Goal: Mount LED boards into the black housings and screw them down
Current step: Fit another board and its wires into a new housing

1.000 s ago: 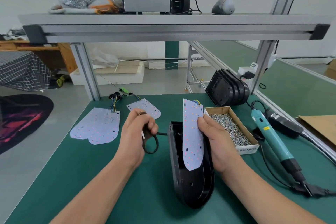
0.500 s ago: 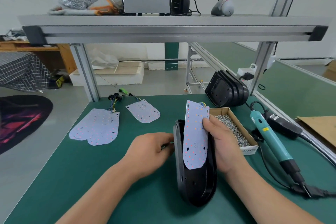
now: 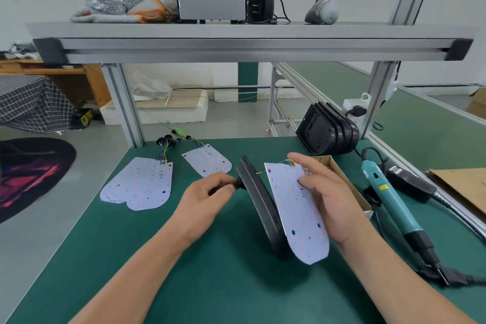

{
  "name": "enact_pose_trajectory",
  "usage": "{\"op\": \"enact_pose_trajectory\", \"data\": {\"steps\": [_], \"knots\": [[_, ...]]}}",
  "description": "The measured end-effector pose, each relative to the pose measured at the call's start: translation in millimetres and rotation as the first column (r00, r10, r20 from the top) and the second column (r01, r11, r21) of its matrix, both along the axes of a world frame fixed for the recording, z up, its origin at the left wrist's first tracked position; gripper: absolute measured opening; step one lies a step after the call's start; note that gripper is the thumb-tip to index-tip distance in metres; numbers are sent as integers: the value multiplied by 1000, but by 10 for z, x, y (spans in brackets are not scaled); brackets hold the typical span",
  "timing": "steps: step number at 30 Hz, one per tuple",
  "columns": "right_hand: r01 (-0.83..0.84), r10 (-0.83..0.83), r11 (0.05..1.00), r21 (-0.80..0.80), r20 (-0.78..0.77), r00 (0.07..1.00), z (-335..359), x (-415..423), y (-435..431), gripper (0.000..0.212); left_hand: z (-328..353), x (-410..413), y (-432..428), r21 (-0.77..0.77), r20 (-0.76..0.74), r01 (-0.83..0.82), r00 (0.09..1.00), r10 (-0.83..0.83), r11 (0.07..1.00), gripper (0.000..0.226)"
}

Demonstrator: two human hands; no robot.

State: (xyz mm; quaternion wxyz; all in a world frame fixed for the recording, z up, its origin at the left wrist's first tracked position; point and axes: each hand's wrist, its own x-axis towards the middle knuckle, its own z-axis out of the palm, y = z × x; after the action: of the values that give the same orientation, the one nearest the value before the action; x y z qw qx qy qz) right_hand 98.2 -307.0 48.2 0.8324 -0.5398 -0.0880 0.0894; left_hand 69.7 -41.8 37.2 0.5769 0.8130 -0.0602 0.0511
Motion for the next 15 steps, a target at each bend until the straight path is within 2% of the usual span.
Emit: {"op": "enact_pose_trajectory", "data": {"steps": [3,7,12,15], "knots": [[-17,19,993,-115,17,1000,24,-3,0,42,31,-3,20,-43,6,16,1000,-15,999,24],[55,7,930,-363,169,986,20,-42,59,26,21,28,98,-98,-10,35,999,-36,995,23],[62,-8,934,-351,155,988,76,-11,104,21,15,69,134,-143,-41,57,997,-64,988,22],[138,-20,868,-478,243,970,118,-10,133,27,-3,120,119,-224,-77,21,996,-39,974,18]]}}
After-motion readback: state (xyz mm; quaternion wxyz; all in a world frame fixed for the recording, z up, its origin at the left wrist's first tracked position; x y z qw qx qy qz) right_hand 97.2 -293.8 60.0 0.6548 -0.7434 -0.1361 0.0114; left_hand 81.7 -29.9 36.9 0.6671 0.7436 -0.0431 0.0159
